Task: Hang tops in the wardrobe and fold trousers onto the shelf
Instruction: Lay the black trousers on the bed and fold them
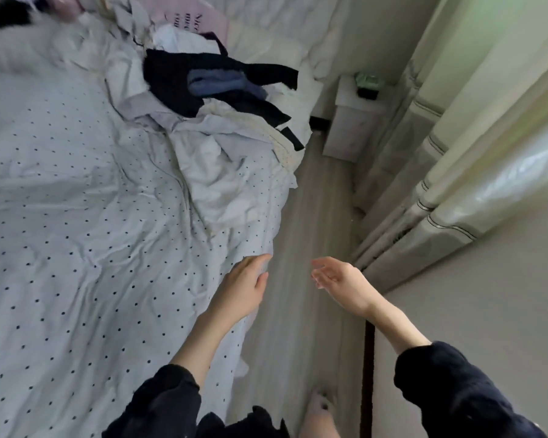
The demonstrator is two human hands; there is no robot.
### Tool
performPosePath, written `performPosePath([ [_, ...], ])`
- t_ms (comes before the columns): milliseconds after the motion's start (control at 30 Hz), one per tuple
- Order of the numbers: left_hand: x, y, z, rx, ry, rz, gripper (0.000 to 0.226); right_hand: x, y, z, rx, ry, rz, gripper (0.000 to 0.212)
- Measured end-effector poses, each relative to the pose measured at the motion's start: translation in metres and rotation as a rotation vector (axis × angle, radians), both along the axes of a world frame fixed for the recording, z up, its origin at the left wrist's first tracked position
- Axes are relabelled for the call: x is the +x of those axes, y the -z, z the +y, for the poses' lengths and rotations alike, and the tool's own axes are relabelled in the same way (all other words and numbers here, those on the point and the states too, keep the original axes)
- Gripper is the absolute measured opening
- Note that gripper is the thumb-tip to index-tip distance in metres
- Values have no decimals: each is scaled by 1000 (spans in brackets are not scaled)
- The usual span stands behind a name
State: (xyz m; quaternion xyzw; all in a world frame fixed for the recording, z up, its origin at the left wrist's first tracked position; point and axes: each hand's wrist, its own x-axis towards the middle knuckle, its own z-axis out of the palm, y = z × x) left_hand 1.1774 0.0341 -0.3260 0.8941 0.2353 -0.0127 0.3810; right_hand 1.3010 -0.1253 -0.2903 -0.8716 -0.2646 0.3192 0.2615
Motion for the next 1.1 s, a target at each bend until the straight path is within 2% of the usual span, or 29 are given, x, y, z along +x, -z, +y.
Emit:
performPosePath([
  [167, 76, 28, 23, -40, -181, 85, 42, 104, 18, 55, 10, -206, 57, 31],
  [333, 172, 33, 52, -85, -408, 45, 43, 225, 19, 123, 12, -360, 63, 30],
  [433, 187, 36, 59, -118, -462, 87, 44, 256, 19, 153, 9, -431, 73, 30],
  [600, 209, 60, 95, -193, -668, 175, 43, 295, 45, 229, -82, -611, 157, 29],
  [867, 274, 90, 204, -224, -791, 148, 43, 356, 75, 347, -169, -757, 148, 30],
  [1100, 350, 95, 328, -243, -780, 128, 43, 431, 73, 476, -175, -729, 42, 32],
])
